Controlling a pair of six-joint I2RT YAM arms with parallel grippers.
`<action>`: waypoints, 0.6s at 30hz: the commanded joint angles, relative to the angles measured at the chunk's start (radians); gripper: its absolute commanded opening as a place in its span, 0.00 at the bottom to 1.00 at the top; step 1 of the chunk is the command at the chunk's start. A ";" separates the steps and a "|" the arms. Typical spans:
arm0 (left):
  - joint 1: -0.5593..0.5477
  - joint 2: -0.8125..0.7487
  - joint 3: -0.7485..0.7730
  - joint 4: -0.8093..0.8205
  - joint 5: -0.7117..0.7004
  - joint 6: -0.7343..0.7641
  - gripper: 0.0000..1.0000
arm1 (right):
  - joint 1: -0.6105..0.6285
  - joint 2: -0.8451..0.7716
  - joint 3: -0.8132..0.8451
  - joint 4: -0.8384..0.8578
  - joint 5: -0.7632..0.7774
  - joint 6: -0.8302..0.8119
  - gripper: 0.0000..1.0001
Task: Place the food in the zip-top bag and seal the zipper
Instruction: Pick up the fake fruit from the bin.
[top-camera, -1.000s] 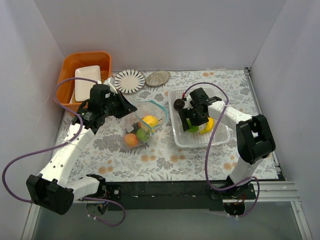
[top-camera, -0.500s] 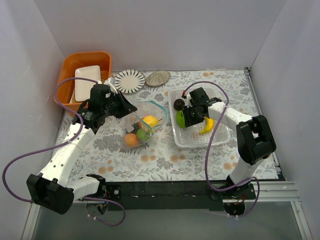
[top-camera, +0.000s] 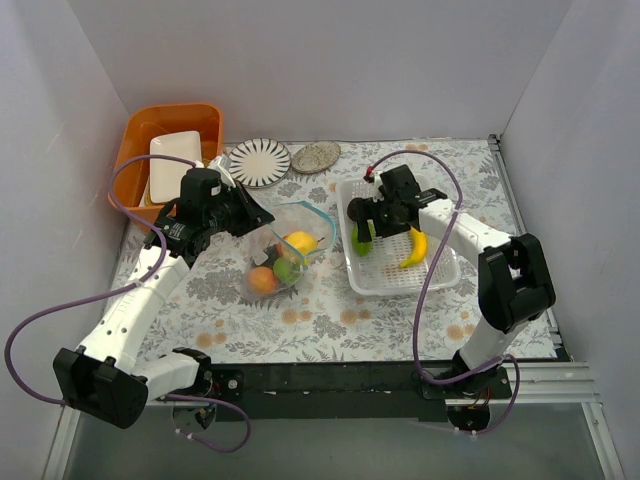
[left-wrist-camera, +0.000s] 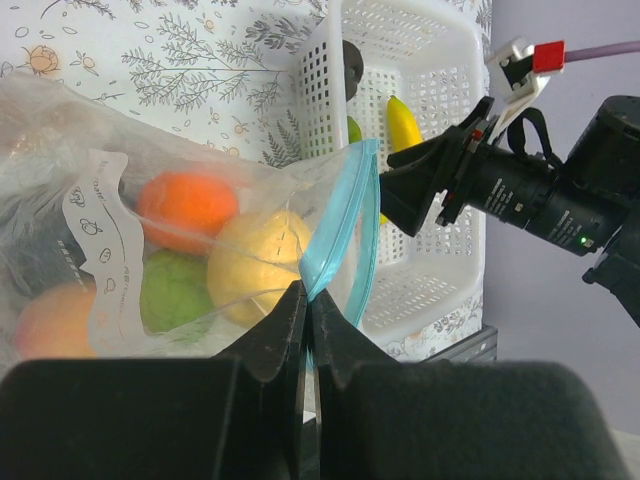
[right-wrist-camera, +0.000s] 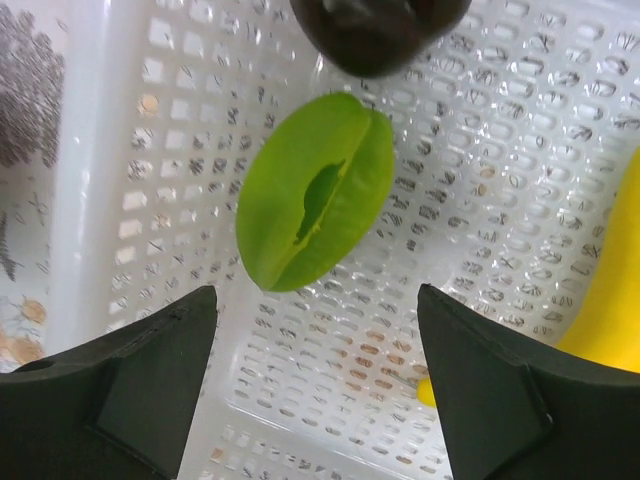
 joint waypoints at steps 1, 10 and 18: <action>-0.002 -0.019 0.006 -0.006 -0.013 0.015 0.00 | 0.003 0.059 0.078 0.051 -0.007 0.067 0.88; -0.002 -0.022 0.012 -0.018 -0.024 0.022 0.00 | 0.003 0.159 0.023 0.175 -0.024 0.166 0.87; -0.001 -0.021 0.000 -0.014 -0.025 0.023 0.00 | 0.003 0.089 -0.016 0.177 -0.028 0.142 0.42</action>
